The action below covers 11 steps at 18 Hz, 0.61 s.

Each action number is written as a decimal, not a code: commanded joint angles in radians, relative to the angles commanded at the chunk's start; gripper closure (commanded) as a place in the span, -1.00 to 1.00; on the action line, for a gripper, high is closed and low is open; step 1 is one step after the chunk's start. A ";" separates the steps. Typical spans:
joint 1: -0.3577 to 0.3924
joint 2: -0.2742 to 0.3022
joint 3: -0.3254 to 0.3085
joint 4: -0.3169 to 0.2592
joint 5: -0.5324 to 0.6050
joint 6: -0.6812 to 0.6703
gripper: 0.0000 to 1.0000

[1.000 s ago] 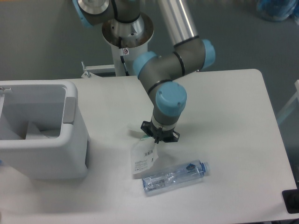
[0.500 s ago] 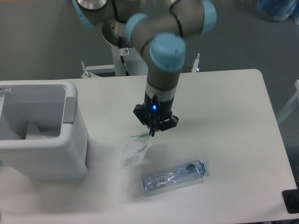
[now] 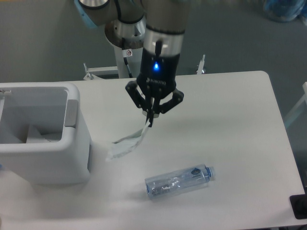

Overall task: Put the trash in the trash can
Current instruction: 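Lift the wrapper and carry it over the white trash bin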

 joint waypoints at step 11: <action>-0.106 0.089 -0.015 -0.002 -0.131 -0.103 1.00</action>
